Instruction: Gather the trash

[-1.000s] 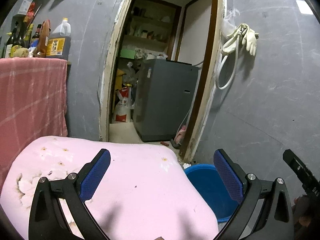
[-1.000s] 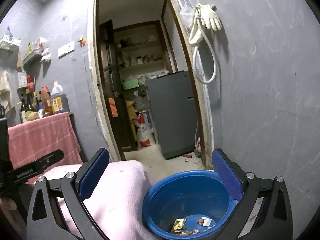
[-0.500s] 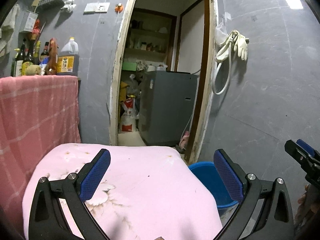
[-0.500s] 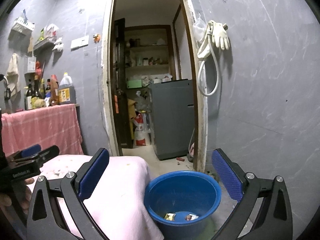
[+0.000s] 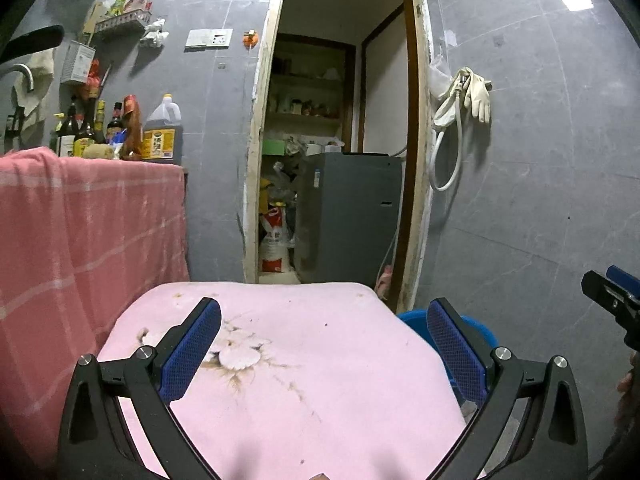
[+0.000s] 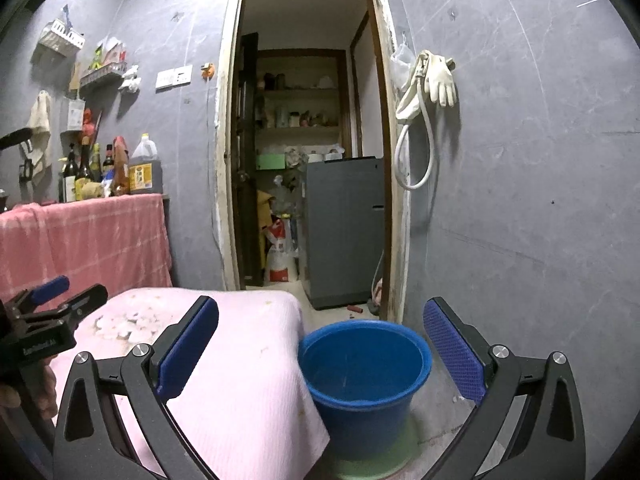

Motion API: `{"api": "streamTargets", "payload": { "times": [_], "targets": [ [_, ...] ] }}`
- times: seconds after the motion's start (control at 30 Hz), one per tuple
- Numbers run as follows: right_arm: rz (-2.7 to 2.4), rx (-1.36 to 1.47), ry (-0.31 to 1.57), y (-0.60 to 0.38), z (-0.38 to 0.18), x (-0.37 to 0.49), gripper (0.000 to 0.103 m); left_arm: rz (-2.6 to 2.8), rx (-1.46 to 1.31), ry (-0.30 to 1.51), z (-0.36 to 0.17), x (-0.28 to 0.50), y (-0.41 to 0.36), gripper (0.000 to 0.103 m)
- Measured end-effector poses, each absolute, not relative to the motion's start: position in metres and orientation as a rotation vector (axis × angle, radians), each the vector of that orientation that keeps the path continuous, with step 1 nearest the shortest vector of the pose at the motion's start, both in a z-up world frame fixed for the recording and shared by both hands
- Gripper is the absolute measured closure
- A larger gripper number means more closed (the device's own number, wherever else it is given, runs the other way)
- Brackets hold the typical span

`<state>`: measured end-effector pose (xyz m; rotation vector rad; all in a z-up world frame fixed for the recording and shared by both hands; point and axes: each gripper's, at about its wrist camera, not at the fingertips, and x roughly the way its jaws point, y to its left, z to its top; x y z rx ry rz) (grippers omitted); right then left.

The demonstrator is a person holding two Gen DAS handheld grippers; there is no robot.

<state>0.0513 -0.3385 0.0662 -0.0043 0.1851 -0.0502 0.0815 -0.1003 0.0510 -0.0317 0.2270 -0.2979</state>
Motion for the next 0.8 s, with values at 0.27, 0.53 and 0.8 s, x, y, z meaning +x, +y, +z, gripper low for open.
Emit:
{"api": "streamTargets", "payload": {
  "times": [0.27, 0.53, 0.8],
  "targets": [
    [-0.058, -0.023, 0.24, -0.329, 0.049, 0.037, 0.0, -0.265, -0.02, 0.225, 0.035, 0.057, -0.096, 0.002],
    [-0.11, -0.004, 0.221, -0.327, 0.024, 0.024, 0.0, -0.239, 0.003, 0.241, 0.015, 0.042, -0.096, 0.002],
    [-0.114, 0.02, 0.2, -0.331, 0.006, 0.021, 0.0, -0.236, -0.006, 0.279, -0.002, 0.039, -0.094, 0.002]
  ]
}}
